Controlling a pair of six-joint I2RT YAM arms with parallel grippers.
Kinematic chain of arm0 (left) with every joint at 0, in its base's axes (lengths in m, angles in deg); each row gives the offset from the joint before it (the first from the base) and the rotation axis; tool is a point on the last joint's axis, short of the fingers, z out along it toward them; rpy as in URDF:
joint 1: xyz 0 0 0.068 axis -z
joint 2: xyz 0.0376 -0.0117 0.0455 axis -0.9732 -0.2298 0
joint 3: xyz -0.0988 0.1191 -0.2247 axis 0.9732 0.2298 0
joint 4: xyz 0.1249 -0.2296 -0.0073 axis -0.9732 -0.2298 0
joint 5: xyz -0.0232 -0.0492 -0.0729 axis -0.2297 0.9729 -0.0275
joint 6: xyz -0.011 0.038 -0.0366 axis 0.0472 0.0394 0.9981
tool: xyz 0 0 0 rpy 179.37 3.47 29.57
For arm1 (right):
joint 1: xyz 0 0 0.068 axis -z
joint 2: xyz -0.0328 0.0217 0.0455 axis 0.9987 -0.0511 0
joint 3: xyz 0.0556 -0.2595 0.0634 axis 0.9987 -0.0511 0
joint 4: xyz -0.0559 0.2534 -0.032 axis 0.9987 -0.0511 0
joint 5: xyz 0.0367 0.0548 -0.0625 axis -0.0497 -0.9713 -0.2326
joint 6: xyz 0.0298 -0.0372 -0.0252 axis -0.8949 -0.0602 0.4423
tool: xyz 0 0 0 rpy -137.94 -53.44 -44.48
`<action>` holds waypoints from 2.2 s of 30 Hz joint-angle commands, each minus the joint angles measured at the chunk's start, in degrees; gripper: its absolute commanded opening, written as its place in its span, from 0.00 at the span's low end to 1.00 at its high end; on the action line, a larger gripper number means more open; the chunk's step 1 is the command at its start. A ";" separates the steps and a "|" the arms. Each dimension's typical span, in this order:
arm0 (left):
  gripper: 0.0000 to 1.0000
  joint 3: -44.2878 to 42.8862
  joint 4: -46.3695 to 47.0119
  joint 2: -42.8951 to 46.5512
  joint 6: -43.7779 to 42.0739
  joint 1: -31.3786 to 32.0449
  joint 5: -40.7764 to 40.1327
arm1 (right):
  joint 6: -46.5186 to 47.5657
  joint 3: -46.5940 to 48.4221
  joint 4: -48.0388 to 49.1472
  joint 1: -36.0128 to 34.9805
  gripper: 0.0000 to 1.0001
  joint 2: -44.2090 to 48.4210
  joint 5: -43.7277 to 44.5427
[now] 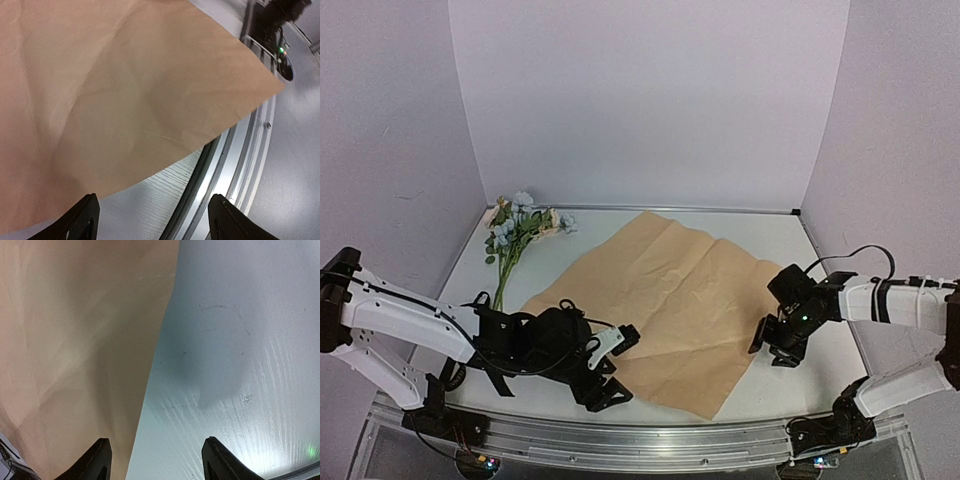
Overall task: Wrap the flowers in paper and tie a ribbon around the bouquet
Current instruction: Adjust the flattened wrapping paper at the center of the board, then pick up the fake flower from the corner of the board.
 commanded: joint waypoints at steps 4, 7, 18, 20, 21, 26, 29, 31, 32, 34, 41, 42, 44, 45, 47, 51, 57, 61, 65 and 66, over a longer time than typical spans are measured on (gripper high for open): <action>0.76 -1.56 -3.68 0.66 15.29 -6.67 -10.11 | -0.47 -1.69 -2.85 -6.66 0.58 0.79 3.74; 0.77 -1.50 -5.57 0.88 21.10 -10.58 -11.37 | -1.27 -1.38 -1.79 -9.78 0.54 -1.52 6.04; 0.74 1.80 -1.75 0.74 20.21 -28.51 -4.87 | -7.32 7.35 -0.41 -19.74 0.42 -14.45 11.30; 0.74 2.46 -0.99 -0.14 20.08 -31.62 -2.19 | -8.09 9.84 -0.62 -21.36 0.42 -17.06 11.68; 0.74 2.58 -0.65 -0.58 20.08 -33.44 -1.14 | -8.45 10.79 -0.64 -22.29 0.42 -17.94 11.85; 0.74 2.20 0.43 -4.26 18.80 -37.61 2.13 | -10.56 10.99 -0.87 -23.27 0.41 -17.66 13.99; 0.73 1.37 0.94 -6.55 18.63 -39.03 3.22 | -10.27 11.82 -0.78 -23.97 0.41 -16.98 14.09; 0.73 0.80 1.13 -7.18 18.77 -39.20 3.62 | -9.88 12.01 -2.57 -24.15 0.41 -15.99 14.79; 0.73 0.14 0.78 -7.16 18.85 -39.19 3.82 | -9.72 11.49 -2.71 -24.13 0.44 -14.51 15.34; 0.74 -1.51 -0.68 -6.62 19.15 -39.20 3.58 | -8.30 10.60 -4.00 -24.13 0.49 -11.24 16.51; 0.83 -8.78 -11.06 -2.51 20.78 -39.58 -8.38 | 4.56 13.12 -17.15 -24.09 0.81 1.02 20.14; 0.85 -9.72 -12.38 -2.24 21.16 -39.92 -10.93 | 6.67 13.31 -18.05 -24.07 0.84 2.52 20.22; 0.86 -10.92 -15.19 -2.65 22.04 -42.13 -14.62 | 9.91 13.51 -19.10 -24.05 0.91 4.50 19.99; 0.86 -11.48 -16.19 -3.24 22.27 -43.35 -15.73 | 11.02 13.51 -19.47 -24.04 0.92 5.38 19.79; 0.85 -13.15 -18.19 -4.90 21.97 -46.38 -17.04 | 13.27 13.34 -19.62 -24.09 0.95 7.03 19.08; 0.83 -16.93 -20.71 -8.87 19.24 -51.99 -19.03 | 17.53 13.73 -20.07 -23.98 0.98 9.00 18.49; 0.75 -22.52 -20.94 -16.80 14.55 -58.85 -16.35 | 20.87 12.74 -20.15 -23.62 0.98 11.81 16.46; 0.70 -25.53 -20.88 -21.39 12.57 -60.58 -15.98 | 20.71 11.53 -20.23 -23.02 0.98 13.53 14.10; 0.68 -27.79 -20.82 -25.35 11.29 -61.68 -16.17 | 20.47 9.50 -20.41 -22.89 0.98 15.78 12.49; 0.67 -27.99 -20.65 -25.94 11.12 -62.03 -16.18 | 20.47 9.02 -20.41 -22.82 0.98 16.16 12.42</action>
